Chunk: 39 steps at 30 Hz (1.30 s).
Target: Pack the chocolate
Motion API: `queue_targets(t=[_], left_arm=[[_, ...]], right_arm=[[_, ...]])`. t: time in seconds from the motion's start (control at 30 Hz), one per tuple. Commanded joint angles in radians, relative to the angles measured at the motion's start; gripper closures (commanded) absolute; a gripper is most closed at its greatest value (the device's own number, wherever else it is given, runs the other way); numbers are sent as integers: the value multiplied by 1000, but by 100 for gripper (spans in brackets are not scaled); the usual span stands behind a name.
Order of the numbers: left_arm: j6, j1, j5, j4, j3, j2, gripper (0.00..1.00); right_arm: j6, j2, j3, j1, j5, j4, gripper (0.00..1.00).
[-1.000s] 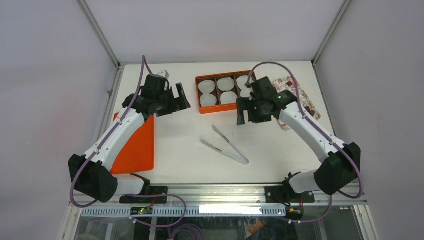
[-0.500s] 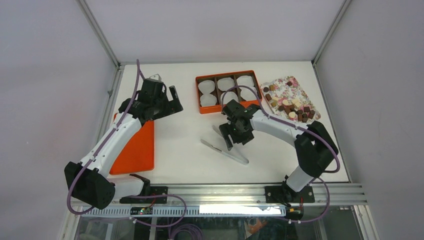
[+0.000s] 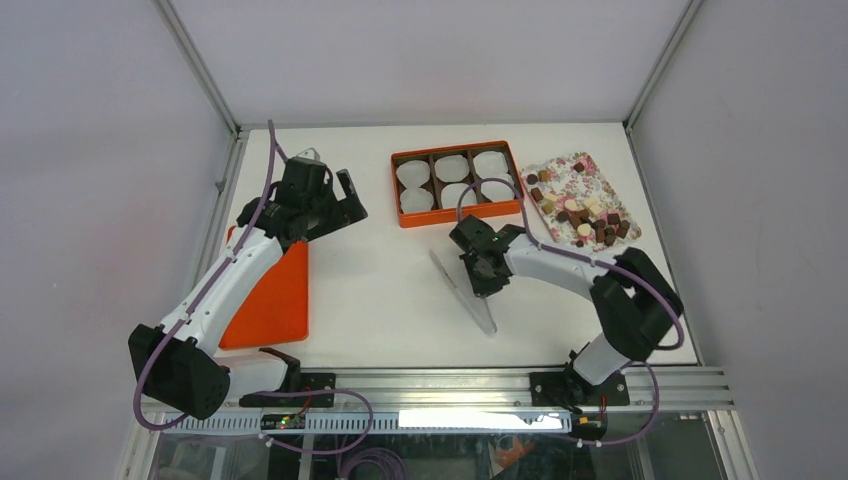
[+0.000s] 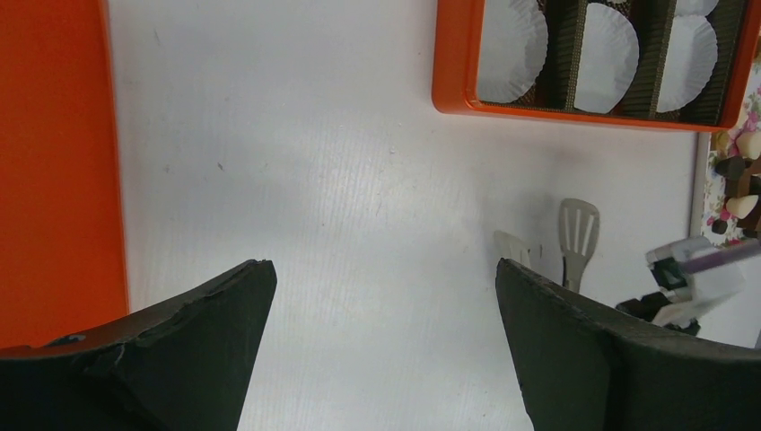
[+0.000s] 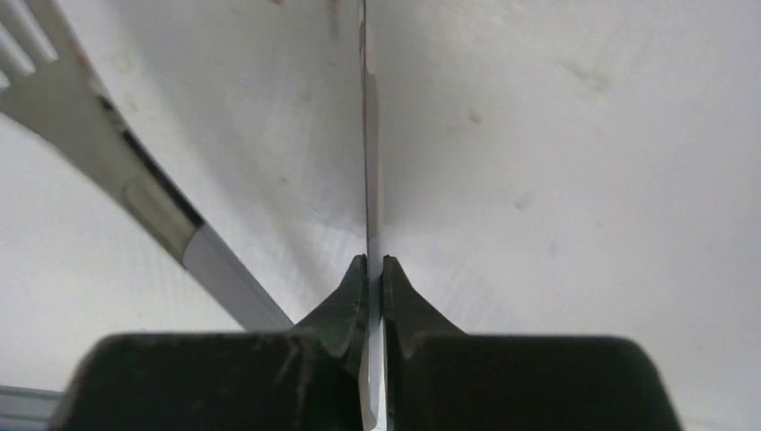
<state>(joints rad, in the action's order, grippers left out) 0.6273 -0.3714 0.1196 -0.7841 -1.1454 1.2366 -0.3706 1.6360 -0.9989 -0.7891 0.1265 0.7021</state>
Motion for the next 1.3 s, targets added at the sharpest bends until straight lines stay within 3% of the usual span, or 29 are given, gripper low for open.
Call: queue_targets(t=[0.0,0.23,0.5,0.7,0.9,1.07,1.27], left_arm=[[18,6,-13,54,7,-26,1],[11,6,-28,62,-10,7,1],[-9,6,-58,63,-14,13,1],[-30,6,-28,50,-20,0,1],[-36,6,-15,43,-26,-1,1],[-36,6,23,37,-37,3,1],[-27,6,34,38,-47,17,1]], right_arm=[[-115,-210,41,-2,160,123,100],[-333,-349,100,30,318,326,100],[-378,-237,73,134,309,256,98],[-316,-182,84,207,277,110,79],[-261,-239,72,230,285,130,35],[-233,-369,100,228,245,118,16],[-297,-446,183,199,245,43,4]])
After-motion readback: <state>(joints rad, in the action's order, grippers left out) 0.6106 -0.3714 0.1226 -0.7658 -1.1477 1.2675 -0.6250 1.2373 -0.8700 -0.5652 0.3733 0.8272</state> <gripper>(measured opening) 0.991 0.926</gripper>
